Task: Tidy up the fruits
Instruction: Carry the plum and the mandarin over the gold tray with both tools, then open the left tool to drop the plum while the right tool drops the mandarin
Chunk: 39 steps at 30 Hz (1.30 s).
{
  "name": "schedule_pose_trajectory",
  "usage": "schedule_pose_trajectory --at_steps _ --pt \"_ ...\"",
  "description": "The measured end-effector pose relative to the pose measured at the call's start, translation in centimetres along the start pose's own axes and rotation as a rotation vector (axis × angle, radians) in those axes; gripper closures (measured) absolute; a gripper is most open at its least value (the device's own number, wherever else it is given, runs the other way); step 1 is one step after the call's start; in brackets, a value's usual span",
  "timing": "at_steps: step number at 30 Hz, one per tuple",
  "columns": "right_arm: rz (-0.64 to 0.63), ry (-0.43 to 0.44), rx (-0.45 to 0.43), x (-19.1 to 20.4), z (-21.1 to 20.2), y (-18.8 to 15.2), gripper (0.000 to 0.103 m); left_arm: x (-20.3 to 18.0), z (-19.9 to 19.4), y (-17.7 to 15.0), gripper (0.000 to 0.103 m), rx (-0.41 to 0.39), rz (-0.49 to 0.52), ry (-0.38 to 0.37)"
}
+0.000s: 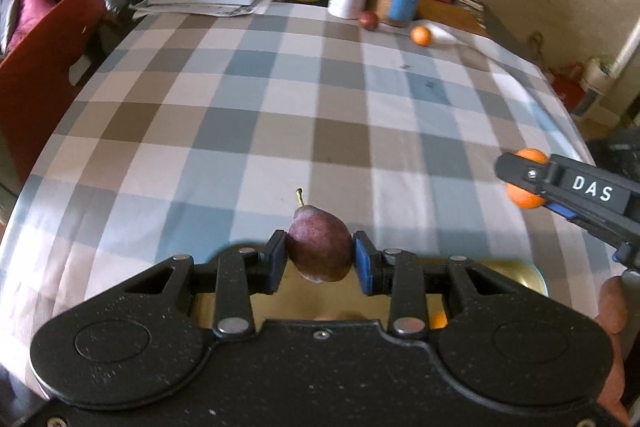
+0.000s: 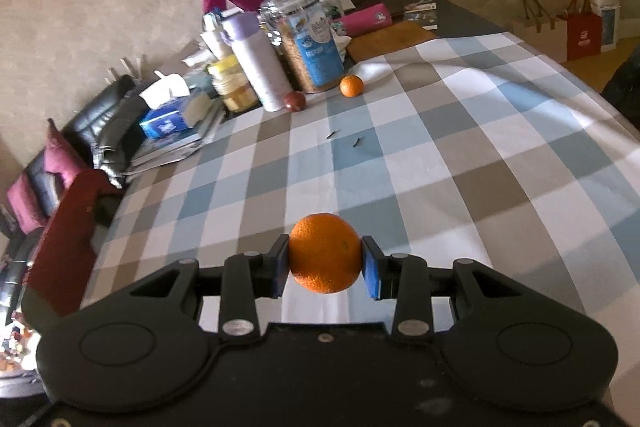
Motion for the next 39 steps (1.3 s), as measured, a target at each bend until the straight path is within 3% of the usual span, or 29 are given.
schedule_pose_trajectory --at_steps 3,7,16,26,33,39 --pt "0.004 0.015 -0.016 -0.5 -2.0 -1.9 0.065 -1.2 -1.0 -1.7 0.059 -0.041 0.043 0.030" --pt "0.001 -0.027 -0.055 -1.3 -3.9 -4.4 0.065 -2.3 -1.5 -3.8 0.059 -0.072 0.079 0.066" --pt "0.064 -0.069 -0.082 -3.6 -6.9 -8.6 0.065 -3.7 -2.4 -7.3 0.059 -0.088 0.116 0.075" --pt "0.044 -0.132 -0.057 -4.3 -8.7 -11.5 0.065 -4.1 -2.5 -10.4 0.059 -0.043 0.122 0.064" --pt "-0.015 -0.146 -0.043 -3.6 -10.4 -12.9 0.065 -4.1 -3.0 -11.7 0.059 -0.047 0.109 0.055" --pt "-0.066 -0.158 -0.039 -2.9 -10.8 -13.8 0.064 -4.2 -3.3 -12.1 0.055 -0.089 0.120 0.095"
Point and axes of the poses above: each gripper's, at about its wrist camera, not at the fingertips, and z roughly the way its jaws point, x to its left, y to its top, the point moved 3 cm from there along z, roughly the way its jaws point, and after that the axes turned 4 degrees about x, right-handed, at the moved point
